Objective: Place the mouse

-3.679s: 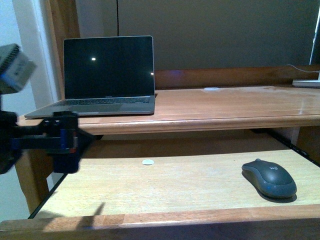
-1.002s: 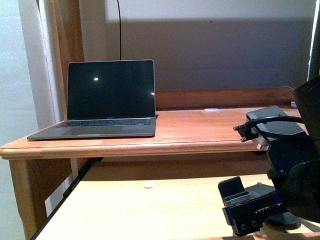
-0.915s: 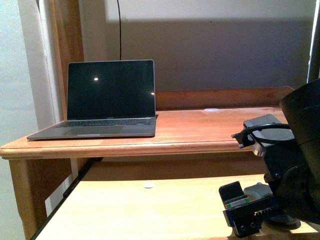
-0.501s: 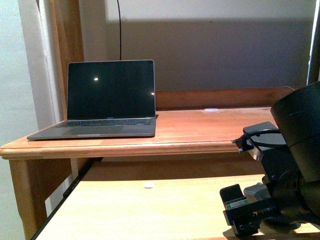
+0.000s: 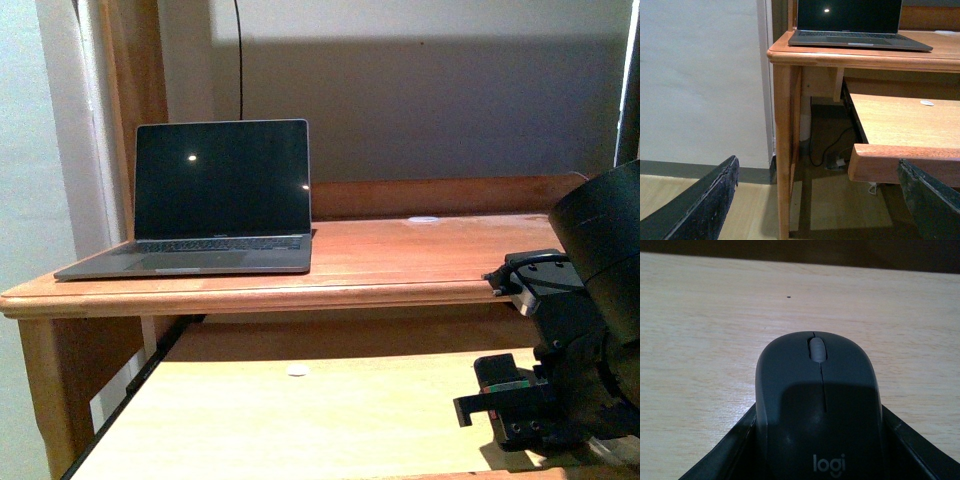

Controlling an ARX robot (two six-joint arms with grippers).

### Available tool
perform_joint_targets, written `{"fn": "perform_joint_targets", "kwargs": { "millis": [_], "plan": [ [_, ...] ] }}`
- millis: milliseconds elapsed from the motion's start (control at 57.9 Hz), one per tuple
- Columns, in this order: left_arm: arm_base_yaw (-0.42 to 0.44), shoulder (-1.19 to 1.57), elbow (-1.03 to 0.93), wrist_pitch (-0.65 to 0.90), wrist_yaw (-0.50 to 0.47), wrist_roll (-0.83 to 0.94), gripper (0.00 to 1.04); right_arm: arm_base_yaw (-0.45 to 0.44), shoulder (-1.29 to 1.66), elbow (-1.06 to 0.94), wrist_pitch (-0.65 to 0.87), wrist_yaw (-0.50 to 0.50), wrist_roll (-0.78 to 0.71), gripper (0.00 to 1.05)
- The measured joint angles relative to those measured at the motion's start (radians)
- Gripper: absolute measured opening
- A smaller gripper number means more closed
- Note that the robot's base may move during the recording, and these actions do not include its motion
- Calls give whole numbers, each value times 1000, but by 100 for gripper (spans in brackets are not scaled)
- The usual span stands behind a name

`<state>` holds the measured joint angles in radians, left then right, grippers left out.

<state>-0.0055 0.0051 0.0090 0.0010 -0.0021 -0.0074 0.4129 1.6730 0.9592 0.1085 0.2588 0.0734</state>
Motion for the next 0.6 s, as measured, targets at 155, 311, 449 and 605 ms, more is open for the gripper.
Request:
{"fn": "perform_joint_targets", "kwargs": {
  "millis": [155,311,449,605],
  "plan": [
    [0,0,0,0,0,0,97,-30,-52,0,-18,-4,15,55],
    [0,0,0,0,0,0,97,-50,-130,40,-70,19,17,55],
    [0,0,0,0,0,0,97,-26,-126,151,-126,43,18,55],
    [0,0,0,0,0,0,97,31,-36,365,-195,89,17,55]
  ]
}}
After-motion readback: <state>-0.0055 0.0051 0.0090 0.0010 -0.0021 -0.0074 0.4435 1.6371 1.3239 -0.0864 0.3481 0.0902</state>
